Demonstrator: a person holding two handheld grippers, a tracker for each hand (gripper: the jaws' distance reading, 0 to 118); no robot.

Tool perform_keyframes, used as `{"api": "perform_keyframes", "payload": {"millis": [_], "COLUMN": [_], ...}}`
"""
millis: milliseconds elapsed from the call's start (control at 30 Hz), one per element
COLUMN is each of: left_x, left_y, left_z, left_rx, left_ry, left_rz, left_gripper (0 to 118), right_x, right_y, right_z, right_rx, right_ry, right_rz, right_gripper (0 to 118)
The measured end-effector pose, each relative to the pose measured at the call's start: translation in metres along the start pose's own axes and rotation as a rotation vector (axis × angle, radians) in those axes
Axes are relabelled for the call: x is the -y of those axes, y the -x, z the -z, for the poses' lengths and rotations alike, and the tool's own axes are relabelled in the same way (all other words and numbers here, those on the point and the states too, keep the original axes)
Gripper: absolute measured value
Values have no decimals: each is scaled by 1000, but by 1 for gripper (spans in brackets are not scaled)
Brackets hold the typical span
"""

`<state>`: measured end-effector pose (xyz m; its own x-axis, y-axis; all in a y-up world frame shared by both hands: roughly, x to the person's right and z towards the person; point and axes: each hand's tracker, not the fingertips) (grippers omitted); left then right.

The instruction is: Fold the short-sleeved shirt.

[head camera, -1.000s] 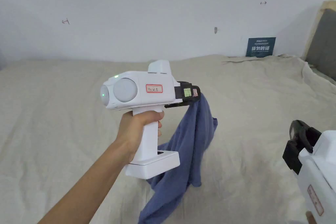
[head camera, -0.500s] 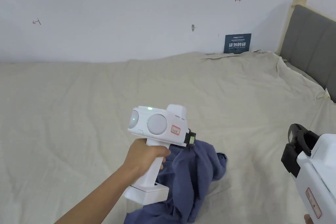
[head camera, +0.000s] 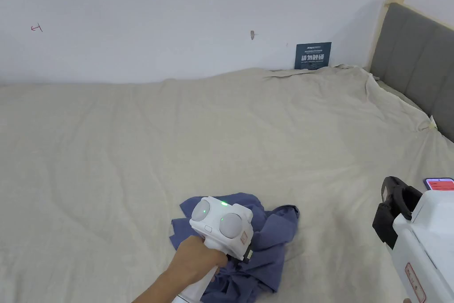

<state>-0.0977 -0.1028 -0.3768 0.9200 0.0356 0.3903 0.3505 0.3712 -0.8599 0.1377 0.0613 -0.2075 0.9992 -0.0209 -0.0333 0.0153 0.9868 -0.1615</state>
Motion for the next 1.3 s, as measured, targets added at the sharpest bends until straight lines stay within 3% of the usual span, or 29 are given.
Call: {"api": "perform_keyframes", "payload": {"millis": [67,167,233,300,433,633,900,1100,1233,1267,1300], "left_x": [-2,-6,-7,-7,-3,21,87,132,154,158,163], "left_y": [0,2,3,5,15,26,31,41,51,53,55], "left_z": [-3,-14,-24,-38,-86,-164,-232,-234,-230,-229,-228], "left_rx": [-2,2,-28,-53,2,-50,-356,-557,-612,-617,-619], "left_ry": [-11,-21,-53,-76,-274,-537,-869,-975,-1016,-1018,-1025], "left_rz": [-13,-25,-29,-51,-81,-160,-181,-201,-278,-286,-301], "left_gripper": [0,29,79,117,118,117,115,112,101,94,78], "right_x": [-1,-4,-2,-4,-9,-9,-13,-13,-14,-15,-14], "right_y": [-1,-1,-7,-7,-6,-4,1,4,16,18,20], "right_z": [-1,-3,-3,-5,-6,-8,-10,-11,-19,-21,-22], "right_rx": [3,3,0,-2,-11,-24,-45,-60,-64,-66,-67], "right_ry": [-2,-5,-10,-16,-32,-50,-85,-101,-105,-107,-106], "right_rz": [9,8,4,1,-6,-11,-20,-24,-26,-25,-26], "right_gripper": [0,0,0,0,0,0,0,0,0,0,0]}}
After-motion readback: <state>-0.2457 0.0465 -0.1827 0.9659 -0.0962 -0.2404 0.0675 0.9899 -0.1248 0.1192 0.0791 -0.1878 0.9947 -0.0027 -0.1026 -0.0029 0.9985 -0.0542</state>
